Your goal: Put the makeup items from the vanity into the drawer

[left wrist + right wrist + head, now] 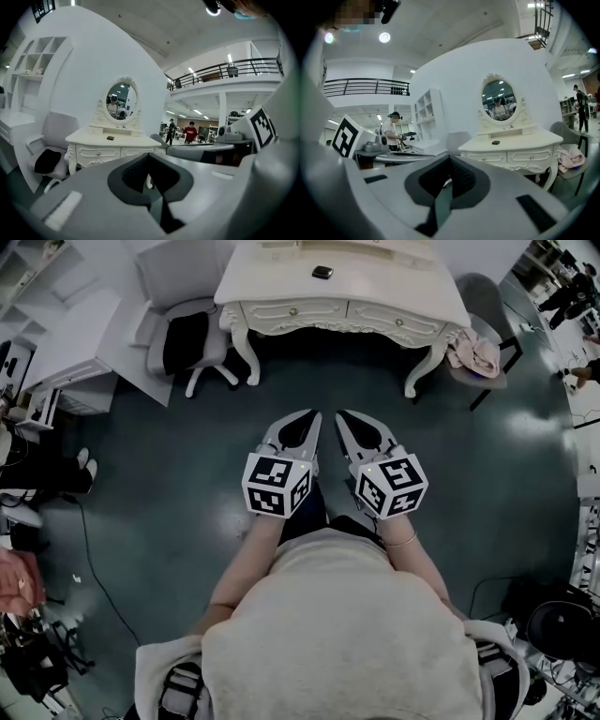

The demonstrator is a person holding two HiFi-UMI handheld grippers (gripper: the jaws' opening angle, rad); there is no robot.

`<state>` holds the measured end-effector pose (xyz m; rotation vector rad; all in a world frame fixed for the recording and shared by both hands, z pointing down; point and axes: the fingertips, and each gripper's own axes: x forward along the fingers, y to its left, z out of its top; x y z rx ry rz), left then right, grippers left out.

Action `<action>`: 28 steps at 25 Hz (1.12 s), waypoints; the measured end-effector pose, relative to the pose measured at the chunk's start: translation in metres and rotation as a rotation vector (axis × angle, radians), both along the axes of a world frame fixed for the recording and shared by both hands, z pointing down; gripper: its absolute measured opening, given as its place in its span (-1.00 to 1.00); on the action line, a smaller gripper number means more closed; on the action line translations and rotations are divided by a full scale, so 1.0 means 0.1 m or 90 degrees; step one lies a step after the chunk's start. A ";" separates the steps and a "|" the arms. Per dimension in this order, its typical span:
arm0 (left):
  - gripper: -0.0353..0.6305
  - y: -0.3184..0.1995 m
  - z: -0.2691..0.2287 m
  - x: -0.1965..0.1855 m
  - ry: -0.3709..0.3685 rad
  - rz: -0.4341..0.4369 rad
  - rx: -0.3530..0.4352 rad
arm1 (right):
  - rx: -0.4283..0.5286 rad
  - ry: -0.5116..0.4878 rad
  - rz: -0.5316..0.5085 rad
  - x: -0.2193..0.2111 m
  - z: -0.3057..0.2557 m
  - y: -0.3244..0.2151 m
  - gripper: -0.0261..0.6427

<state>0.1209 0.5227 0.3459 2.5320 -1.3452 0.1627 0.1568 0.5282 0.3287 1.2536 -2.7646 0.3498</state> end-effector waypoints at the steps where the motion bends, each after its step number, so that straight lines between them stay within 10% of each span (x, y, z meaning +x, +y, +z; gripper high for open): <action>1: -0.87 -0.06 0.01 0.00 -0.004 -0.001 -0.001 | -0.001 -0.002 0.002 0.01 0.00 -0.06 -0.90; 28: -0.87 -3.22 -0.16 -0.86 0.004 0.052 -0.022 | 0.024 -0.008 0.092 -0.59 -0.22 -3.22 -0.90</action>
